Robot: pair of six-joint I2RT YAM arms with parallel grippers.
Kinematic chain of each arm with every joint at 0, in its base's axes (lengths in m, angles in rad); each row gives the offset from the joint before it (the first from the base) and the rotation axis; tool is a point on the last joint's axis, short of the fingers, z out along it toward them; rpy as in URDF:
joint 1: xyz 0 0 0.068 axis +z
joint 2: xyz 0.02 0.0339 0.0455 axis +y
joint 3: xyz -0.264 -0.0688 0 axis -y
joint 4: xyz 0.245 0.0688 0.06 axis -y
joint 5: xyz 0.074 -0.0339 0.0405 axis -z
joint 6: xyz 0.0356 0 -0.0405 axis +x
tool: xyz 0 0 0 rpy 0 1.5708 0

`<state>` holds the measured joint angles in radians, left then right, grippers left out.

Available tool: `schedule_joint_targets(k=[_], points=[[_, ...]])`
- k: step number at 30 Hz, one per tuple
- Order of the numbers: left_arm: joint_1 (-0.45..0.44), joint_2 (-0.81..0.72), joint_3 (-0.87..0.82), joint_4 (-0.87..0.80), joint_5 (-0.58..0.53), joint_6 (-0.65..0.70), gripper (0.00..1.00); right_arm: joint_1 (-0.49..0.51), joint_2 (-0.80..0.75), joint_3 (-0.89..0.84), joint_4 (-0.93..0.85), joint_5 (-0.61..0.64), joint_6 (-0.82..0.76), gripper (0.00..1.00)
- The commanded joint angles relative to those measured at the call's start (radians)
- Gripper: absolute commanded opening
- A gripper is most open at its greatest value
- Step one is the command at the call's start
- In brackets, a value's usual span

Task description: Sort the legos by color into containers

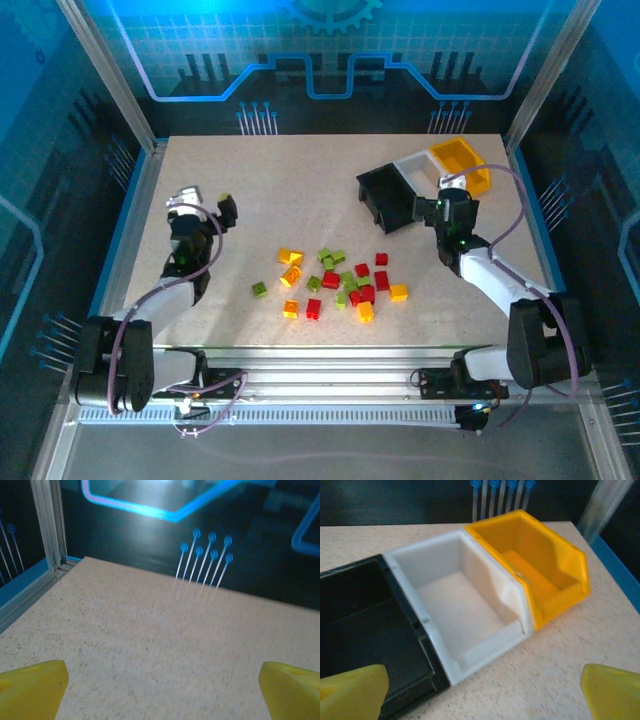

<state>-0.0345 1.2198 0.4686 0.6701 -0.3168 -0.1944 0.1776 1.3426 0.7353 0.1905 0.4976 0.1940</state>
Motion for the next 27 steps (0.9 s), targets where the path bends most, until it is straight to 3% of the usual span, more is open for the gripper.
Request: schedule_joint_targets(k=[1, 4, 5, 7, 11, 15, 20, 27], points=[[0.011, -0.036, 0.068, -0.035, -0.121, -0.298, 0.99, -0.02, -0.006, 0.095, -0.197, 0.211, 0.232, 1.0], [0.044, -0.113, 0.128, -0.358, -0.174, -0.668, 0.99, -0.138, 0.044, 0.251, -0.503, -0.037, 0.459, 1.0], [0.069, -0.125, 0.146, -0.414, -0.127, -0.717, 0.99, -0.172, 0.072, 0.284, -0.523, -0.154, 0.43, 1.0], [0.107, -0.119, 0.168, -0.417, 0.027, -0.686, 0.99, -0.2, 0.118, 0.325, -0.545, -0.25, 0.424, 1.0], [0.113, -0.086, 0.187, -0.366, 0.224, -0.641, 0.99, -0.205, 0.144, 0.32, -0.458, -0.444, 0.377, 1.0], [0.099, -0.03, 0.287, -0.503, 0.357, -0.606, 0.99, -0.141, 0.239, 0.429, -0.523, -0.462, 0.248, 0.95], [0.007, 0.007, 0.382, -0.673, 0.388, -0.571, 0.98, -0.09, 0.42, 0.597, -0.62, -0.461, 0.182, 0.93], [-0.075, 0.051, 0.413, -0.7, 0.458, -0.613, 0.97, -0.033, 0.642, 0.831, -0.732, -0.438, 0.179, 0.91]])
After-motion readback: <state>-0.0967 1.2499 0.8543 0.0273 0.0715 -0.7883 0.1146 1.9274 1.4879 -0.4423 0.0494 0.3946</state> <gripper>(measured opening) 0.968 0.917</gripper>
